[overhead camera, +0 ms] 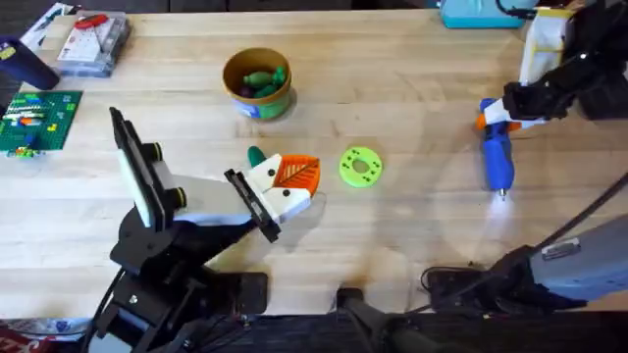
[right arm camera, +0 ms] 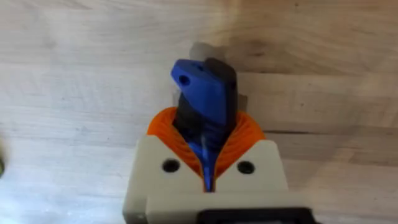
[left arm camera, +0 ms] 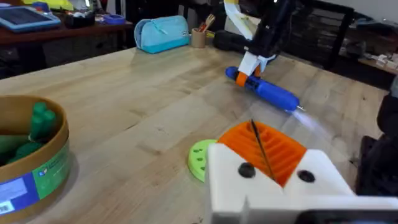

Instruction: Pick up the gripper from the table and insert it into the empty holder that is missing its gripper. Then pick up a screw, insert it into the mounting hole, and use the screwdriver to tighten it. Finally, clean up the table by picking up the vegetable and placing it into the bucket.

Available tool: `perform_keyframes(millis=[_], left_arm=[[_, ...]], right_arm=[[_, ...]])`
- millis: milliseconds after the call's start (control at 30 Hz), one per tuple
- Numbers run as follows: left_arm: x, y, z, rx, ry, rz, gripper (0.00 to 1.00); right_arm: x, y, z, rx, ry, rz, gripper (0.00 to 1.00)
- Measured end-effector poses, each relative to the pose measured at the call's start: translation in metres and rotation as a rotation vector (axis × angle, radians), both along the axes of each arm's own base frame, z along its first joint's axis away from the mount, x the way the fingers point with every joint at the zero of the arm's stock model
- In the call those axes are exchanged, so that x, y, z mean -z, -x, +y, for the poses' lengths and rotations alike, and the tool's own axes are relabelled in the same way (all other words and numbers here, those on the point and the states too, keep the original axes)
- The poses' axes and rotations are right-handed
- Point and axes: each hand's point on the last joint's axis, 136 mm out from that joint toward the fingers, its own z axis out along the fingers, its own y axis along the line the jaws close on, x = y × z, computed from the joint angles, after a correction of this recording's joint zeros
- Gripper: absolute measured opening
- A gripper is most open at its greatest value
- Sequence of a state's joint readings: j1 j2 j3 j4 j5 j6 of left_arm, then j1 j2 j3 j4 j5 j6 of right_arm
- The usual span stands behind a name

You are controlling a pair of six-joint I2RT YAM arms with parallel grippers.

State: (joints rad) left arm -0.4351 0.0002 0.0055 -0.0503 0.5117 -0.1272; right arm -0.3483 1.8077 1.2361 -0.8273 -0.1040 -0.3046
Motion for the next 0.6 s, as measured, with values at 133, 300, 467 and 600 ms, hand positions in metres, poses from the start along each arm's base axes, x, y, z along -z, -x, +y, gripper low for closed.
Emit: perform_keyframes(millis=[133, 300, 467, 600], left_arm=[[0.0, 0.0, 0.0, 0.0, 0.0, 0.0, 0.015], [0.0, 0.0, 0.0, 0.0, 0.0, 0.0, 0.015], [0.0, 0.0, 0.0, 0.0, 0.0, 0.001, 0.015], [0.0, 0.0, 0.0, 0.0, 0.0, 0.001, 0.015]], right_arm=[[-0.034, -0.005, -0.001, 0.034, 0.02, -0.081, 0.027], [-0.094, -0.007, 0.005, 0.063, 0.027, -0.237, 0.027], [-0.131, -0.001, 0.016, 0.096, -0.004, -0.338, 0.027], [-0.145, 0.002, 0.02, 0.129, -0.019, -0.377, 0.027]])
